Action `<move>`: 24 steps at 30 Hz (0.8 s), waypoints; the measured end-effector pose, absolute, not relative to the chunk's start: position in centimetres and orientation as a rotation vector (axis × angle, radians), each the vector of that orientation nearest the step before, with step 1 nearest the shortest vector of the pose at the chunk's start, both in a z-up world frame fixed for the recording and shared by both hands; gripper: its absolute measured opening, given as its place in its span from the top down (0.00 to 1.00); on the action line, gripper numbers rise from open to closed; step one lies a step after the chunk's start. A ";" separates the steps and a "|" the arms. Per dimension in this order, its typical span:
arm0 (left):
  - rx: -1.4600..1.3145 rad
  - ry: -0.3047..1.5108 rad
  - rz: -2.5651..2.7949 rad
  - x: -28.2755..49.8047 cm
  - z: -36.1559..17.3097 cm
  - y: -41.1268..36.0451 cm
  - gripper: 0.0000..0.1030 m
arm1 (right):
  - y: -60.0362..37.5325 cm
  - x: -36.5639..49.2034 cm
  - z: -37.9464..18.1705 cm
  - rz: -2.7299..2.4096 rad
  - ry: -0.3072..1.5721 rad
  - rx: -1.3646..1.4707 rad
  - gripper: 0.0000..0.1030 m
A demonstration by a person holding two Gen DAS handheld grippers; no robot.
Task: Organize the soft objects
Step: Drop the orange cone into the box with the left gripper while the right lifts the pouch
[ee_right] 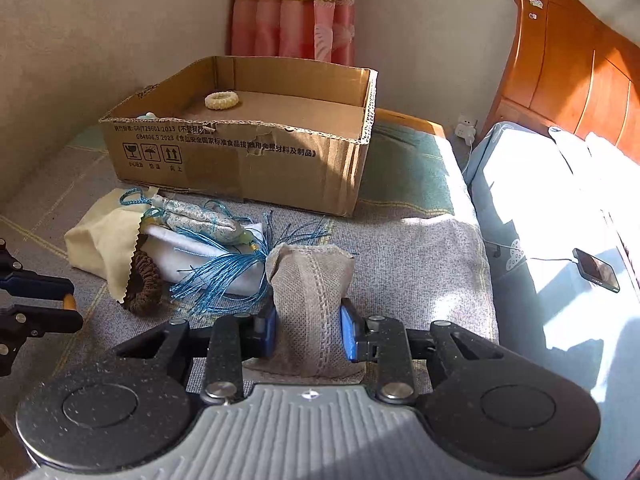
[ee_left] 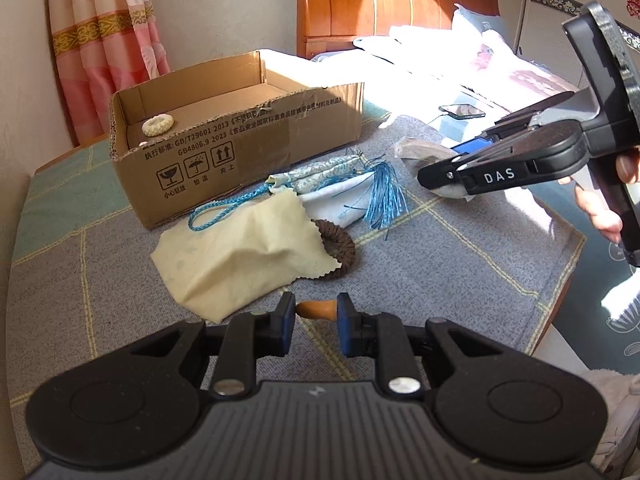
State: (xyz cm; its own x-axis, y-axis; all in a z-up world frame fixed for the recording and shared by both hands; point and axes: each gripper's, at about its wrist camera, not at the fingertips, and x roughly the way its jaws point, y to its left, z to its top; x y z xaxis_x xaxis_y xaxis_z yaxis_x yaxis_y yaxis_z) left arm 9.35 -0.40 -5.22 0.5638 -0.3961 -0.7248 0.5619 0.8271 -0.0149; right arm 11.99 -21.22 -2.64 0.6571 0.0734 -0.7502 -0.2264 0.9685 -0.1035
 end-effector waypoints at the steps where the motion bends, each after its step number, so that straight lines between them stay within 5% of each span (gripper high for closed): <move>1: 0.230 0.786 -0.570 9.3 -4.9 -0.4 0.80 | -21.3 11.8 -2.4 0.175 0.837 -0.197 0.66; 24: 0.310 0.566 -0.595 17.9 3.8 -3.0 0.80 | -21.7 11.3 2.7 0.211 0.744 -0.184 0.66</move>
